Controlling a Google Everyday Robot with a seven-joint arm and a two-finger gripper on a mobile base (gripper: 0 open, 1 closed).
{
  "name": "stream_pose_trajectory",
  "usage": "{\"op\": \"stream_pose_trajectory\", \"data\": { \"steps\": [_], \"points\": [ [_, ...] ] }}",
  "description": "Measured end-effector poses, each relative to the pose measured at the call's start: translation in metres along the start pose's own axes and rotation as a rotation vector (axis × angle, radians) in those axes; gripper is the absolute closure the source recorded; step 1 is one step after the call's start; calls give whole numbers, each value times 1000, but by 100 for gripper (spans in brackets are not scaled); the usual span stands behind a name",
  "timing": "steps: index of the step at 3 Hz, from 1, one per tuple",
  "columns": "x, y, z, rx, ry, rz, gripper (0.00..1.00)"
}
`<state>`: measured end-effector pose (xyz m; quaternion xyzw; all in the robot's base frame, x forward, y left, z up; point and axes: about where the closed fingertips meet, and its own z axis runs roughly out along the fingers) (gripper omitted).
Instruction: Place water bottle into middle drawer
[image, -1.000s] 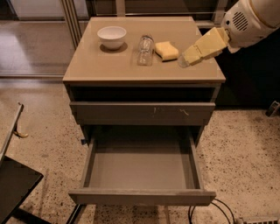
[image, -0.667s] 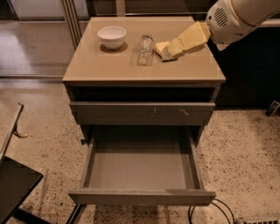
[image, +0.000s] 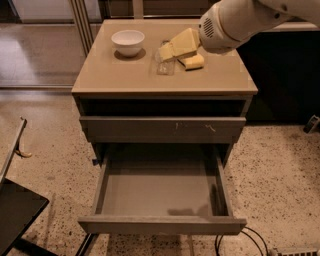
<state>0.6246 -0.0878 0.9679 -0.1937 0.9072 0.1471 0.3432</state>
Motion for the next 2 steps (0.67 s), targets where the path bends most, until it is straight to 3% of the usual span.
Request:
{"op": "stream_pose_trajectory", "data": {
  "steps": [2],
  "points": [
    [-9, -1, -1, 8, -38, 2, 0]
  ]
}}
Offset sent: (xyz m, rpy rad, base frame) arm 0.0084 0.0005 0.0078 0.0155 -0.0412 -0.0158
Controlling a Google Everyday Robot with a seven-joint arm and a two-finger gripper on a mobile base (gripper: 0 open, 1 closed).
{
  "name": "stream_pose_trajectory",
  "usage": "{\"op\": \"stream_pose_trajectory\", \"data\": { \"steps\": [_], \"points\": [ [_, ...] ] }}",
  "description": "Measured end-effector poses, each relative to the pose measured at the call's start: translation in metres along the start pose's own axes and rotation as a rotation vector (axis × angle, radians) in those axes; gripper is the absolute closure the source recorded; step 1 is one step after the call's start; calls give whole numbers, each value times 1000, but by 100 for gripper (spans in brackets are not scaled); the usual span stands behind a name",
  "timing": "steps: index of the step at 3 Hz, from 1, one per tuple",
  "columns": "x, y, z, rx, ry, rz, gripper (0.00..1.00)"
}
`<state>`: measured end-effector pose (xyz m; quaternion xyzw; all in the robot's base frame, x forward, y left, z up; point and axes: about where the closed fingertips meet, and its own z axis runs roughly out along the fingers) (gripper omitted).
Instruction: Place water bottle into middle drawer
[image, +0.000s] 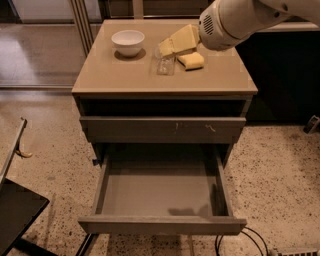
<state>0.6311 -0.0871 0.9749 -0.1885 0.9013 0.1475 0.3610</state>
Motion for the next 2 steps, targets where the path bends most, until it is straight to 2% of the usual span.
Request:
{"op": "stream_pose_trajectory", "data": {
  "steps": [1, 2],
  "points": [
    [-5, 3, 11, -3, 4, 23, 0],
    [-14, 6, 38, 2, 15, 51, 0]
  ]
}}
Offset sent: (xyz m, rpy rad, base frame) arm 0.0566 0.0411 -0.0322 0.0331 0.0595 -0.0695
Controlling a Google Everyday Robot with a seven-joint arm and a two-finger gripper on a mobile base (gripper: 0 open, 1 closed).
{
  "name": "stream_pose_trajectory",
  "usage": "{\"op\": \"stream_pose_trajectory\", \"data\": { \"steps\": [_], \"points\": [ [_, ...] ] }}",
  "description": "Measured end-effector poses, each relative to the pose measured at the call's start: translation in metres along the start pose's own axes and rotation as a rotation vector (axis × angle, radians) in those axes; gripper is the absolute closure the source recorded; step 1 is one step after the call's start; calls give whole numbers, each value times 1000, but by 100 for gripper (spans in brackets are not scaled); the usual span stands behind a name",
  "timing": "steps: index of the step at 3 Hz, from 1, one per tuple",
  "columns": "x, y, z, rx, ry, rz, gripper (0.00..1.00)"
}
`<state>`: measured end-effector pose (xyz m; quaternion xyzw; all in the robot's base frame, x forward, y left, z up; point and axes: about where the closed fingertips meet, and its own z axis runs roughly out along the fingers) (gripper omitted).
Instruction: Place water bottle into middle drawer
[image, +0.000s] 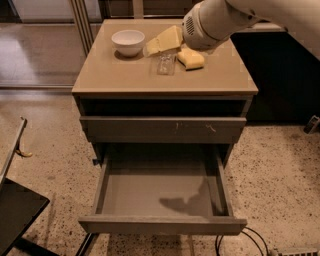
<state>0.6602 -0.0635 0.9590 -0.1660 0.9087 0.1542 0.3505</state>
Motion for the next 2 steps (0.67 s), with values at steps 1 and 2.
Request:
{"op": "stream_pose_trajectory", "data": {
  "steps": [1, 2],
  "points": [
    [-12, -1, 34, 34, 22, 34, 0],
    [-22, -4, 66, 91, 37, 77, 0]
  ]
}}
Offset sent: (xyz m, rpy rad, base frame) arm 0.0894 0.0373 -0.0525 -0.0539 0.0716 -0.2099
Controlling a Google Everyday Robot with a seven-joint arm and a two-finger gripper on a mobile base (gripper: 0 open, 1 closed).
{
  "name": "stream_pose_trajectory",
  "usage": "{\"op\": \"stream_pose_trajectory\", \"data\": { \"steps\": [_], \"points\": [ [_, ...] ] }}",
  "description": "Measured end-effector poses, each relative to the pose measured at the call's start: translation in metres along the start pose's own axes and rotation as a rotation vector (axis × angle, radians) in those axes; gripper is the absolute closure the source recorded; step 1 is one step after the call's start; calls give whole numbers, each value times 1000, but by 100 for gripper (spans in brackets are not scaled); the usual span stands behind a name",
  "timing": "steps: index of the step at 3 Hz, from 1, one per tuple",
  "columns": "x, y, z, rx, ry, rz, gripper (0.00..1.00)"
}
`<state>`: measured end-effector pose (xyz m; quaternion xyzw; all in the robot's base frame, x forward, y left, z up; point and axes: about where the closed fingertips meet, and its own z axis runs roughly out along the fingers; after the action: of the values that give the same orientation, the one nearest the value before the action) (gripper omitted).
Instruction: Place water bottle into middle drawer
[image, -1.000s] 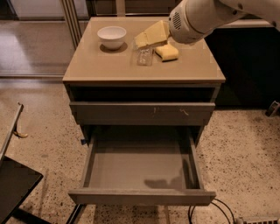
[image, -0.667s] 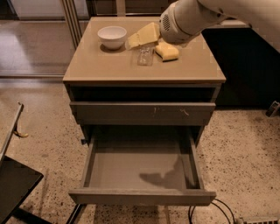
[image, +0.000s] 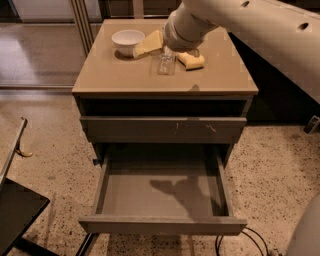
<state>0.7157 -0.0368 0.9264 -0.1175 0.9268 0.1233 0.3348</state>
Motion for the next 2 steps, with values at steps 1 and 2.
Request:
{"op": "stream_pose_trajectory", "data": {
  "steps": [1, 2],
  "points": [
    [-9, -2, 25, 55, 0, 28, 0],
    [-19, -6, 43, 89, -14, 43, 17]
  ]
}}
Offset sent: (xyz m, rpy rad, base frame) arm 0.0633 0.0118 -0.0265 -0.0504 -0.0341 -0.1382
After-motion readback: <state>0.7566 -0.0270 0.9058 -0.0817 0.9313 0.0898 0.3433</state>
